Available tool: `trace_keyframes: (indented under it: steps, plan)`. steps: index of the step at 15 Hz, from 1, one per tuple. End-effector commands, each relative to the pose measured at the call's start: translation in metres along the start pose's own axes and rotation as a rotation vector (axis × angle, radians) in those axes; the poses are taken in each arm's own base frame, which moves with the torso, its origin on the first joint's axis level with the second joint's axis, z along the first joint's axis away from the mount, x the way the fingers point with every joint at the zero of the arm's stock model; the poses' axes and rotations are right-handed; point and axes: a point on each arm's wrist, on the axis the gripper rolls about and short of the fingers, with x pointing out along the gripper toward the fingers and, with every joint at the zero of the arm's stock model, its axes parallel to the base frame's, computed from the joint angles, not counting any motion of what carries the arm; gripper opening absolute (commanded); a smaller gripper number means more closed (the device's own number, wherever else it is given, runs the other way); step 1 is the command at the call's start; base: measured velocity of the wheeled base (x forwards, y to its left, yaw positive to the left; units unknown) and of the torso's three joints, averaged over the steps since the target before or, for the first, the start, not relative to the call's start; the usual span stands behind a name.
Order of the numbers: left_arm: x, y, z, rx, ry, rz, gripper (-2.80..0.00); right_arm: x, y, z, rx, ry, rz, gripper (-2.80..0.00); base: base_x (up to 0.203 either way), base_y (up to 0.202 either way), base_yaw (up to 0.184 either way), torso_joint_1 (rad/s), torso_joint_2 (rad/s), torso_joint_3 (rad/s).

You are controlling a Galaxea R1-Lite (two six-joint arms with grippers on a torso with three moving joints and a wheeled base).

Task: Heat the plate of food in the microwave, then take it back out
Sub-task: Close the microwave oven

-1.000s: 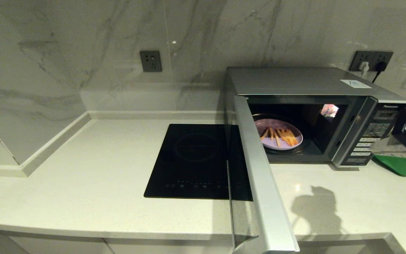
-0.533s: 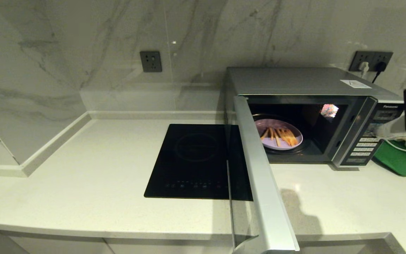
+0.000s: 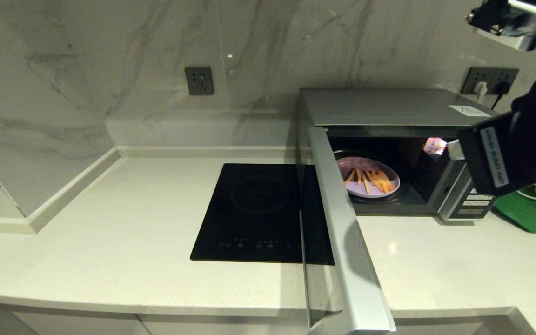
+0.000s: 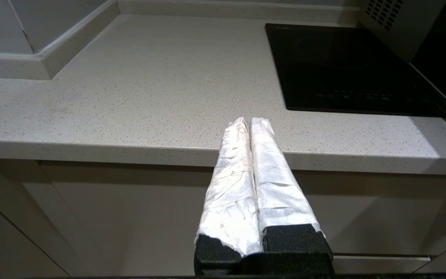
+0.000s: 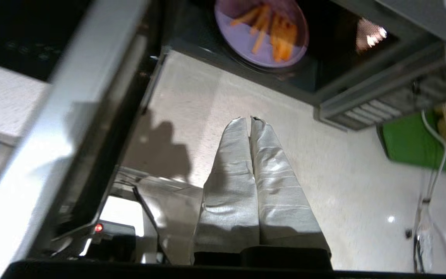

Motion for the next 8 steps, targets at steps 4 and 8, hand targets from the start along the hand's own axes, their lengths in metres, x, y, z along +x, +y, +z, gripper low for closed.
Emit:
trace_keyframes:
  steps: [4,8]
  plan:
    - [0.0,0.0,0.0,-0.001,0.0,0.001,-2.8,-0.012,0.064,-0.007,-0.137,-0.042,0.12,-2.8,0.0,0.0,0.0,0.0,0.0,0.0]
    - [0.0,0.0,0.0,-0.001,0.0,0.001,-2.8,-0.014,0.104,-0.018,-0.215,-0.042,0.174,-2.8,0.0,0.0,0.0,0.0,0.0,0.0]
